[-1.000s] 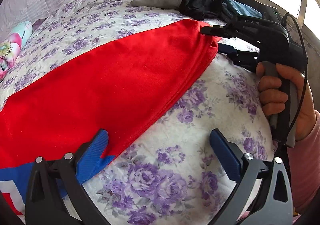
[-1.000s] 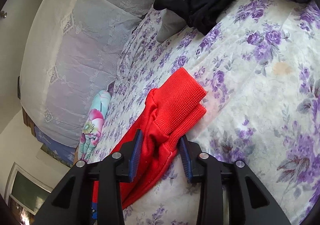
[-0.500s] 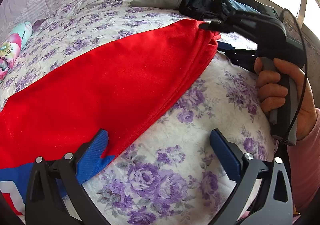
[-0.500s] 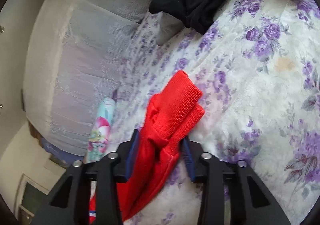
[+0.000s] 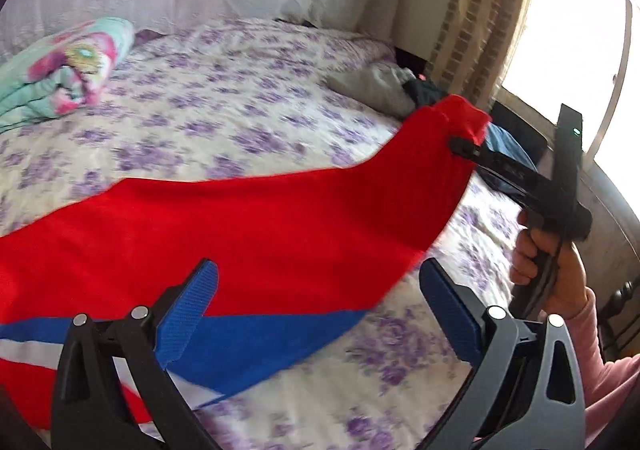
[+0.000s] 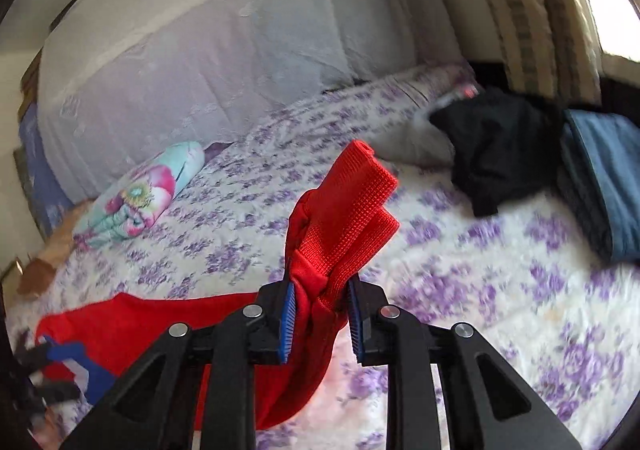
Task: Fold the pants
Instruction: 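Fold the cuff end with the right gripper over onto the pants toward the waistband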
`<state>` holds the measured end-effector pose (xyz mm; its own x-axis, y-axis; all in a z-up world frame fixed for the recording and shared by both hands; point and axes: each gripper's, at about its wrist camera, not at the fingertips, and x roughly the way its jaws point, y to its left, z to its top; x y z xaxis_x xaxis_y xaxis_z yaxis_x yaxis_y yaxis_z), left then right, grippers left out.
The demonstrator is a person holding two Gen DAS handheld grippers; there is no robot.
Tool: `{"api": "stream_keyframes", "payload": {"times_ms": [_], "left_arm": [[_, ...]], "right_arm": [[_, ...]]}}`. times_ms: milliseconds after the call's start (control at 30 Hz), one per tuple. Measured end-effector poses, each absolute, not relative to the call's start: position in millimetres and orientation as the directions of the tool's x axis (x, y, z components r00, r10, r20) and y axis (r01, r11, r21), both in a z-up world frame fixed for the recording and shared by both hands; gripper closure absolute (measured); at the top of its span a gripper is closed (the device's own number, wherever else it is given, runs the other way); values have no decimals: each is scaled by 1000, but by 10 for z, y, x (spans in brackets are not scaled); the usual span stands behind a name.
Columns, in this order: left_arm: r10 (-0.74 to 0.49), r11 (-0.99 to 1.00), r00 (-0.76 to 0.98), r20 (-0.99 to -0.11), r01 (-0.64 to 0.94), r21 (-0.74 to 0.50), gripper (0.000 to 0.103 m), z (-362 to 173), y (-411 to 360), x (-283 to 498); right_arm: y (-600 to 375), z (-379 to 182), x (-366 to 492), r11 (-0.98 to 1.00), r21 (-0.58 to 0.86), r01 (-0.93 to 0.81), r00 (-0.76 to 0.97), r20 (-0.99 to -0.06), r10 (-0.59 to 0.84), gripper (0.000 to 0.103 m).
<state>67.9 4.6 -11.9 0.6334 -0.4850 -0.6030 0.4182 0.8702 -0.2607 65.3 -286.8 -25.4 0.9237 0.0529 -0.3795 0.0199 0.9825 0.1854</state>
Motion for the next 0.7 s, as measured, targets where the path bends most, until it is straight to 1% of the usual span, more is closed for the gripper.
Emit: {"api": "stream_keyframes", "payload": {"times_ms": [67,167,233,300,400,433,467,533,567,600,633,700], "left_arm": [[-431,902,683,-590,346,-258,5,-73,362,657],[-381,922,728,-570,258,-287,5,-82,783,609],[-362,926,742,-564,215,-311,5,-127,999,570],[-342,928,749,-568,173,-330,5,-193,1169,557],[-341,922,742,-577,145,-359,5,-308,1334,561],[-346,919,739,-578,142,-368,5,-342,1363,549],[-355,914,736,-577,142,-380,5,-370,1379,549],[-369,908,734,-570,152,-391,5,-393,1407,538],[-374,906,734,-567,158,-393,5,-392,1404,542],[-378,905,733,-565,163,-394,5,-394,1399,547],[-382,903,732,-564,168,-395,5,-404,1398,550],[-387,901,730,-563,171,-398,5,-419,1401,547]], "right_arm": [[-2460,-133,637,998,36,-49,933,-355,59,80],[-1814,-188,614,967,-212,-143,931,-362,59,81],[-1426,-335,625,911,-358,-204,920,-388,53,81],[-1088,-573,637,830,-481,-283,896,-442,49,81],[-727,-918,633,715,-587,-379,856,-517,29,80],[-651,-991,601,686,-612,-393,851,-525,18,74],[-590,-1046,574,655,-640,-401,850,-526,6,71],[-526,-1042,509,631,-661,-407,854,-520,6,61],[-524,-995,501,640,-635,-432,840,-541,31,58],[-556,-909,488,668,-571,-478,810,-581,83,52],[-589,-831,465,691,-508,-515,782,-609,135,49],[-710,-641,442,733,-337,-591,711,-647,276,49]]}}
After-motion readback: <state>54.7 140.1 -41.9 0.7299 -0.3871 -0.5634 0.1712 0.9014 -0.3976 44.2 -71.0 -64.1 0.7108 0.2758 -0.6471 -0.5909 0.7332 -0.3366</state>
